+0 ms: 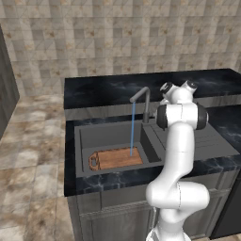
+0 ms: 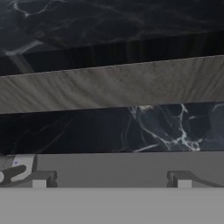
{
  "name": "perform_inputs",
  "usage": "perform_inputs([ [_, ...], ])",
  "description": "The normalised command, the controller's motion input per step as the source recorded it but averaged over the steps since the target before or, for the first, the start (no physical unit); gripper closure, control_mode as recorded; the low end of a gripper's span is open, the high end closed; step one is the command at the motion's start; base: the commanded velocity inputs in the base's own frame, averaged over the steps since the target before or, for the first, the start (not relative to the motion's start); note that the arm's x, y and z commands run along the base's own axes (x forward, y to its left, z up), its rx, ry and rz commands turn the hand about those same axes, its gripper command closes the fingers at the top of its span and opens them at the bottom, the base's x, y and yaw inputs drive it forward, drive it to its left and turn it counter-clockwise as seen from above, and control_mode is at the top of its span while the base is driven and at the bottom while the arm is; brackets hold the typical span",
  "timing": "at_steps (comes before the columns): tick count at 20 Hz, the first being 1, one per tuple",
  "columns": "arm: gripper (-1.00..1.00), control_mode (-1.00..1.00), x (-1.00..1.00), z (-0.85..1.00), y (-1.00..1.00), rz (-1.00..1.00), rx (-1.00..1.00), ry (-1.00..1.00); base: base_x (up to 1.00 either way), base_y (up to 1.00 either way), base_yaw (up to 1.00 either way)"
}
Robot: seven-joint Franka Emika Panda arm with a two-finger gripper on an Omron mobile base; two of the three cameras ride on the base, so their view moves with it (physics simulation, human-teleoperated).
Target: Turn on the sink faucet with hot water and rinse the cutting board for ten seconds, then turn off the faucet. Push the cutting board to reach the water if necessary.
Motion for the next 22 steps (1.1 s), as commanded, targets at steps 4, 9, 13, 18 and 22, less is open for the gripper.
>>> perform_inputs([
  [4,-1.00,-1.00,0.07,-0.17,0.00,0.00,0.00,0.00,0.00,0.00,0.00],
  [9,-1.00,-1.00,0.02,-0.11,0.01,0.00,0.00,0.00,0.00,0.00,0.00],
  [13,-1.00,-1.00,0.00,-0.03,0.07,0.00,0.00,0.00,0.00,0.00,0.00],
  [18,-1.00,-1.00,0.00,-0.02,0.14,0.00,0.00,0.01,0.00,0.00,0.00],
  [22,-1.00,-1.00,0.00,0.00,0.15,0.00,0.00,0.01,0.00,0.00,0.00],
])
